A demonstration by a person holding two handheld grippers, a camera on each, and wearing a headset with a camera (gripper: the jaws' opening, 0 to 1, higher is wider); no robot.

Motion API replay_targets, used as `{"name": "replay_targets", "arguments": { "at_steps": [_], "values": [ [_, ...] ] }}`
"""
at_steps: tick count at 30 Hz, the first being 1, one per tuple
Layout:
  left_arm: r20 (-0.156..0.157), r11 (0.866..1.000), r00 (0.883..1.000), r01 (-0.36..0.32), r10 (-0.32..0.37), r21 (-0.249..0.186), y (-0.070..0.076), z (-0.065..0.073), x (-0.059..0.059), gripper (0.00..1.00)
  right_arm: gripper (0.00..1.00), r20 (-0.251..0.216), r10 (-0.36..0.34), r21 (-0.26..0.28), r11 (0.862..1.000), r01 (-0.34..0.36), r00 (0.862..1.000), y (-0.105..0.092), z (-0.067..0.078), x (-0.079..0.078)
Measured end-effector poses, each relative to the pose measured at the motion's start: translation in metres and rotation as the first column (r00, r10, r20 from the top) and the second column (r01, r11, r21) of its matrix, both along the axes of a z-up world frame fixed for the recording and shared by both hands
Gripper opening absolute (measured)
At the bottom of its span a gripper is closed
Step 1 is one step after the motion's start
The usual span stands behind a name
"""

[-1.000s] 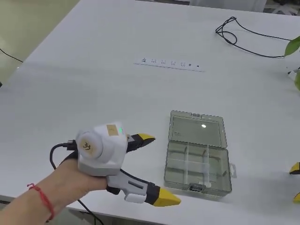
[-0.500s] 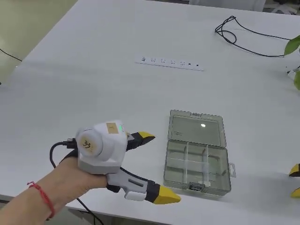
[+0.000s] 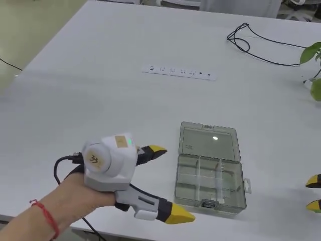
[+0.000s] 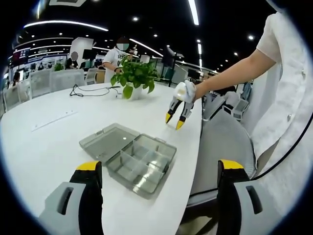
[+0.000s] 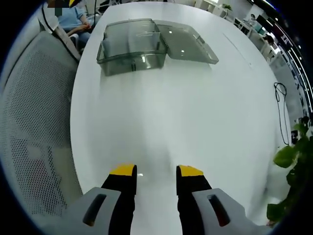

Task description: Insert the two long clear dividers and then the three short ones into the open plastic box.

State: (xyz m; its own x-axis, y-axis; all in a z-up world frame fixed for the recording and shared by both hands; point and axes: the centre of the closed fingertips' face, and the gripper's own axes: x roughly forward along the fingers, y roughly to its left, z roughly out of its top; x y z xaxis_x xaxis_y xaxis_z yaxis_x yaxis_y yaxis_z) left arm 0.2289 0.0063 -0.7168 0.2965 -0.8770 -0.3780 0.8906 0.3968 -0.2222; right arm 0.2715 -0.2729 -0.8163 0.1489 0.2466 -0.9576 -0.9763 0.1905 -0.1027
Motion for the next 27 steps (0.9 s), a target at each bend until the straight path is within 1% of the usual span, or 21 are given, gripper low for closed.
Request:
{"name": "replay_targets", "arguments": {
  "at_steps": [3, 8, 13, 15, 19, 20, 21, 22, 26, 27],
  "values": [
    [0.001, 1.000, 1.000, 0.001, -0.001, -0.005, -0.001, 0.003, 0.000, 1.00, 0.33, 0.021, -0.007, 0.034, 0.999, 0.006, 1.000, 0.010, 0.010, 0.000],
    [0.007, 1.000, 1.000, 0.008, -0.008, -0.009, -0.004, 0.006, -0.001, 1.00, 0.33, 0.055, -0.013, 0.066, 0.998, 0.009, 0.998, 0.022, 0.025, 0.000],
    [0.013, 1.000, 1.000, 0.010, -0.009, -0.018, -0.007, 0.011, 0.000, 1.00, 0.33, 0.101, -0.013, 0.117, 0.993, 0.002, 0.995, 0.040, 0.047, 0.001],
    [0.014, 1.000, 1.000, 0.009, -0.008, -0.024, -0.008, 0.014, 0.001, 0.99, 0.33, 0.115, -0.008, 0.129, 0.992, -0.007, 0.993, 0.046, 0.054, 0.001],
    [0.013, 0.999, 1.000, 0.007, -0.006, -0.043, -0.013, 0.021, 0.003, 0.99, 0.33, 0.158, 0.008, 0.162, 0.986, -0.033, 0.987, 0.064, 0.075, 0.001],
    [0.008, 0.999, 1.000, 0.003, -0.003, -0.053, -0.015, 0.024, 0.004, 0.98, 0.33, 0.168, 0.009, 0.170, 0.985, -0.038, 0.986, 0.068, 0.080, 0.001],
    [0.009, 0.998, 1.000, 0.002, -0.002, -0.057, -0.015, 0.025, 0.004, 0.98, 0.33, 0.175, 0.010, 0.174, 0.984, -0.041, 0.985, 0.071, 0.084, 0.001],
    [0.012, 0.997, 1.000, 0.000, 0.001, -0.072, -0.018, 0.029, 0.006, 0.97, 0.33, 0.184, 0.013, 0.178, 0.983, -0.046, 0.983, 0.074, 0.088, 0.001],
    [-0.006, 0.995, 1.000, -0.010, 0.009, -0.102, -0.025, 0.037, 0.009, 0.95, 0.33, 0.212, 0.030, 0.188, 0.979, -0.071, 0.977, 0.089, 0.101, -0.001],
    [-0.017, 0.994, 1.000, -0.015, 0.013, -0.110, -0.026, 0.039, 0.010, 0.94, 0.33, 0.217, 0.033, 0.189, 0.979, -0.075, 0.976, 0.092, 0.104, -0.001]
  ]
}}
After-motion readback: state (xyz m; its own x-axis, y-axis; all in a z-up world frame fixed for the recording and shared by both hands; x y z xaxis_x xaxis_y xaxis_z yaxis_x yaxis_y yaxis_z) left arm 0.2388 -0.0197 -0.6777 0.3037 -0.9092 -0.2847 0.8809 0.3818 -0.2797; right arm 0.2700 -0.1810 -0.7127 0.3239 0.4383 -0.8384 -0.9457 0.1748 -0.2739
